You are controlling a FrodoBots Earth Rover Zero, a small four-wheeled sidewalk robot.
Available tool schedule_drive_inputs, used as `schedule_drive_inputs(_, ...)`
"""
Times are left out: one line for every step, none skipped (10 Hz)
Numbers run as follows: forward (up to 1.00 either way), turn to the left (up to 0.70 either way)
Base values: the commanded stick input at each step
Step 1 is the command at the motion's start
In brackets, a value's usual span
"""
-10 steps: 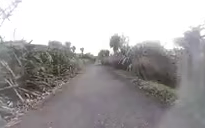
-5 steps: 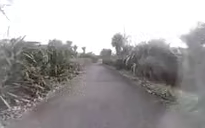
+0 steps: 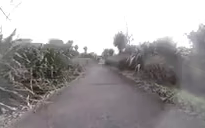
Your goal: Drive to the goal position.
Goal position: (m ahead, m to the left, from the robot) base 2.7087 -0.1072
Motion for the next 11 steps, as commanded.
schedule_drive_inputs(0.7, 0.0)
schedule_drive_inputs(0.7, 0.0)
schedule_drive_inputs(0.7, 0.0)
schedule_drive_inputs(0.7, -0.01)
schedule_drive_inputs(0.7, -0.02)
schedule_drive_inputs(0.7, -0.03)
schedule_drive_inputs(0.7, -0.35)
schedule_drive_inputs(0.7, -0.35)
schedule_drive_inputs(0.7, -0.35)
schedule_drive_inputs(0.7, -0.35)
schedule_drive_inputs(0.7, -0.35)
